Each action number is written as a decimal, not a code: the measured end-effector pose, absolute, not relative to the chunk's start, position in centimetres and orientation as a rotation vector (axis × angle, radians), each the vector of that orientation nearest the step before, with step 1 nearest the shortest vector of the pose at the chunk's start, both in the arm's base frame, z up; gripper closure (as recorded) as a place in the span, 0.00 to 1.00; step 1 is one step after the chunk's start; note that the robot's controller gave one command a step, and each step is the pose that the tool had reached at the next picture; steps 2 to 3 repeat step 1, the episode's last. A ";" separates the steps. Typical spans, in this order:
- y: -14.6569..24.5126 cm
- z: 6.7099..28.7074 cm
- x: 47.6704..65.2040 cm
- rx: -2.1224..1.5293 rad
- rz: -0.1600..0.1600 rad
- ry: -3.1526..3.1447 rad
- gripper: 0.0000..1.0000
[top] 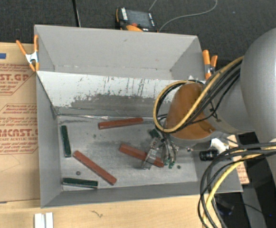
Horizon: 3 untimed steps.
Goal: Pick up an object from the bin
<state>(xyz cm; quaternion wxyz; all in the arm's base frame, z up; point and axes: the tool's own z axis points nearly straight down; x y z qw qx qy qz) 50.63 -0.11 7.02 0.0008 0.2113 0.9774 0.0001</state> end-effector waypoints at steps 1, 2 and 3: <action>-1.1 20.4 51.3 0.670 0.003 3.061 1.00; -1.1 20.4 51.3 0.670 0.003 3.061 1.00; -1.1 20.4 51.3 0.670 0.003 3.061 1.00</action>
Offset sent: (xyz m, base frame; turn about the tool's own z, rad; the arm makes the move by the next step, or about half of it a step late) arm 0.0052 -0.0100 0.1297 0.0050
